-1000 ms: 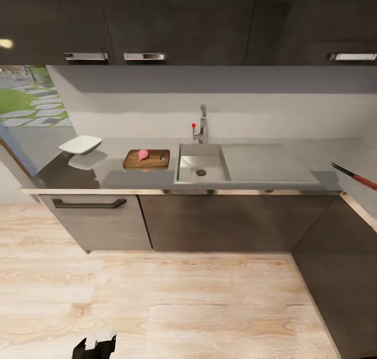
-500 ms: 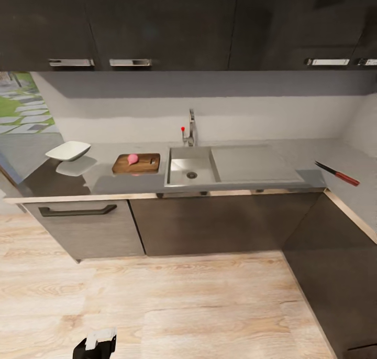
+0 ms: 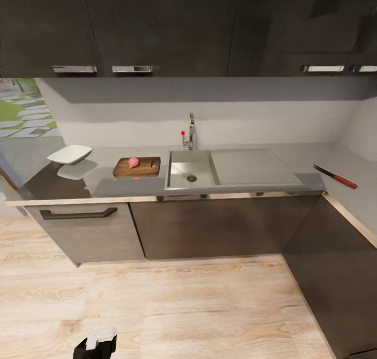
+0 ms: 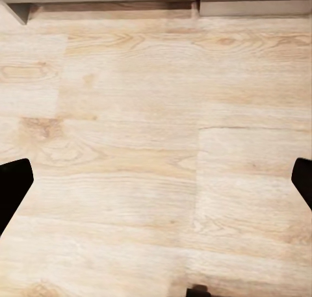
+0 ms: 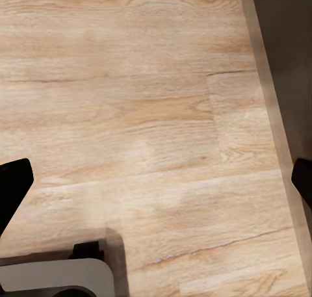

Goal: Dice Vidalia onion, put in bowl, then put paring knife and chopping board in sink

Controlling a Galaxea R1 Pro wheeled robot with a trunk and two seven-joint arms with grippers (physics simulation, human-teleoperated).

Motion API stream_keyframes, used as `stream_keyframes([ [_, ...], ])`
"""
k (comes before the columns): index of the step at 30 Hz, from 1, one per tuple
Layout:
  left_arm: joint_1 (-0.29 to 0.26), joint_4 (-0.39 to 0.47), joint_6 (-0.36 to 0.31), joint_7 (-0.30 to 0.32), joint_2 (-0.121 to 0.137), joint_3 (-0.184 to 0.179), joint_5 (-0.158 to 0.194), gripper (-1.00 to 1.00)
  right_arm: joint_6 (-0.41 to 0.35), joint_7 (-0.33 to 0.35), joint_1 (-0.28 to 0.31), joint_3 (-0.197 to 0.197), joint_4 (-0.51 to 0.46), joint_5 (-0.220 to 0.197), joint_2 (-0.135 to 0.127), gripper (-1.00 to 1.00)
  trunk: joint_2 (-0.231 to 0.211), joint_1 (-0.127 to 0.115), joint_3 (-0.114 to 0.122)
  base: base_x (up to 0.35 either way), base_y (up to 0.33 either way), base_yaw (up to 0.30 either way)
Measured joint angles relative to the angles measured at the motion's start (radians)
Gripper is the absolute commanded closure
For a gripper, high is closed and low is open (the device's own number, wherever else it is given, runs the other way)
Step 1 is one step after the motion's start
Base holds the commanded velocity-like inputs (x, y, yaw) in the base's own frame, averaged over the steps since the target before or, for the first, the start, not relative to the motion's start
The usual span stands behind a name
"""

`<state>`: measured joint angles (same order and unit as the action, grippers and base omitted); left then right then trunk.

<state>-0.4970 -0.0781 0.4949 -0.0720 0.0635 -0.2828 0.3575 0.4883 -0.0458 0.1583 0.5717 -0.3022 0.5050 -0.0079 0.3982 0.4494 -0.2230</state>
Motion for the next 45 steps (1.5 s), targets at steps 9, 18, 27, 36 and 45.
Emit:
stream_keyframes([
  [9,0.0,0.0,0.0,0.0,0.0,0.0,0.0,-1.0,0.0,0.0,0.0,0.0,0.0,0.0,0.0,-1.0,0.0,0.0,0.014,0.0,0.0,0.0],
  [18,0.0,0.0,-0.014,0.0,0.0,0.0,0.0,-1.0,0.0,0.0,0.0,0.0,0.0,0.0,0.0,-1.0,0.0,0.0,0.028,0.0,0.0,0.0],
  [27,0.0,0.0,-0.031,0.0,0.0,0.0,0.0,-1.0,0.0,0.0,0.0,0.0,0.0,0.0,0.0,-1.0,0.0,0.0,0.042,0.0,0.0,0.0],
  [36,0.0,0.0,-0.032,0.0,0.0,0.001,0.0,-1.0,0.0,0.0,0.0,0.0,0.0,0.0,0.0,-1.0,0.0,0.0,0.056,0.0,0.0,0.0],
  [45,0.0,0.0,-0.032,0.0,0.0,0.001,0.0,-1.0,0.0,0.0,0.0,0.0,0.0,0.0,0.0,-1.0,0.0,0.0,0.071,0.0,0.0,0.0],
])
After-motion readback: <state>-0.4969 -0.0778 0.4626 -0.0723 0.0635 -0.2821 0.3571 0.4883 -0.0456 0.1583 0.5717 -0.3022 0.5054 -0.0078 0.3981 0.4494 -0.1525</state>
